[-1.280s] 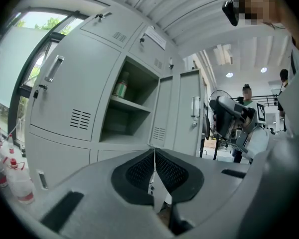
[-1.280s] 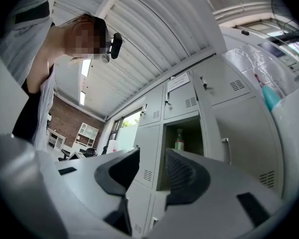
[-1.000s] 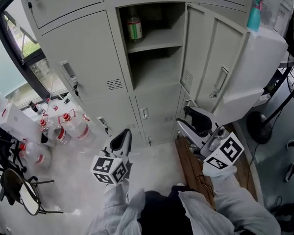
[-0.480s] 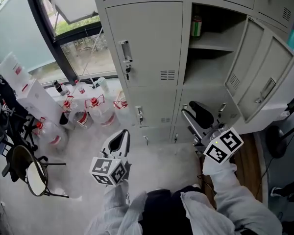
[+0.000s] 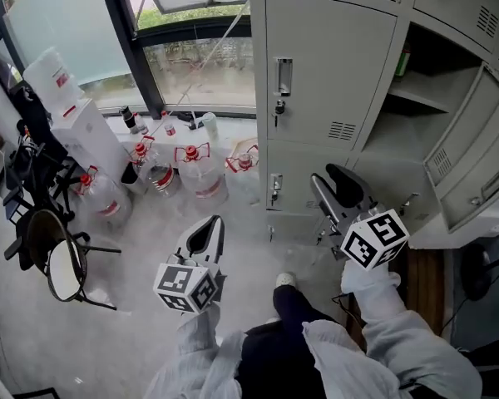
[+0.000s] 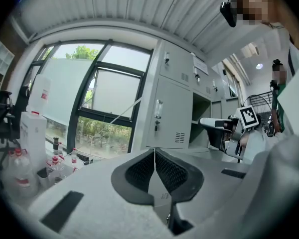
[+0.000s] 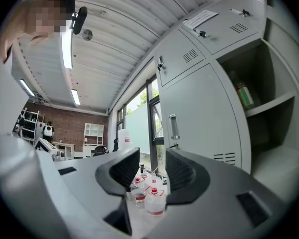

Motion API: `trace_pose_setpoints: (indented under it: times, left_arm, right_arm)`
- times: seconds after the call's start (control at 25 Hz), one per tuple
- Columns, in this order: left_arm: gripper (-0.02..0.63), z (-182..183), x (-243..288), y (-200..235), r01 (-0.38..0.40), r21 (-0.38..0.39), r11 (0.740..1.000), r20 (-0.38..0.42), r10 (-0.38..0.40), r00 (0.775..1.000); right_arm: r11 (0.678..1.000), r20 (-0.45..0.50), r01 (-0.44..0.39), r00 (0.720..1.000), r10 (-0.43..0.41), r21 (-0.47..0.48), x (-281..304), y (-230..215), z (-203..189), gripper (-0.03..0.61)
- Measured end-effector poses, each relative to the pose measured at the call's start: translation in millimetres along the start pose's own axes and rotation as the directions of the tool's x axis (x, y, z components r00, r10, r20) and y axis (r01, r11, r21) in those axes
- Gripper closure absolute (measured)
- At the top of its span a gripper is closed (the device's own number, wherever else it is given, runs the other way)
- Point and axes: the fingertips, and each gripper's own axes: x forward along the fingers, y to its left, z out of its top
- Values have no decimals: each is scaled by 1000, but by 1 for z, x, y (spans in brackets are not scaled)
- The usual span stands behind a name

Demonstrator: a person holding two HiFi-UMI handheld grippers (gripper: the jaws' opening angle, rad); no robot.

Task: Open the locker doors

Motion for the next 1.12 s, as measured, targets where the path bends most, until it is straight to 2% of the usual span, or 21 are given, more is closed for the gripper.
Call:
trace_pose_setpoints:
  times: [0.28, 0.56, 0.84, 1.12]
  left_arm:
    - [600, 5, 26, 33, -30, 4, 1000, 9, 30, 1000]
    - [600, 27, 72, 73, -34, 7, 999, 28, 33, 999]
    - [600, 40, 112, 91, -13, 5, 1000, 46, 13, 999]
    - [600, 42, 127, 103, -19, -3, 1000, 43, 19, 999]
  right_arm:
    - [1000, 15, -15, 1000, 15, -25, 77, -11, 2, 433]
    - [998, 25, 26, 999, -24, -61, 147, -35, 12, 432]
    - [994, 32, 72, 997, -70, -77, 185, -50, 20, 433]
    - [987, 20, 147, 989, -146, -68, 210, -61, 25, 431]
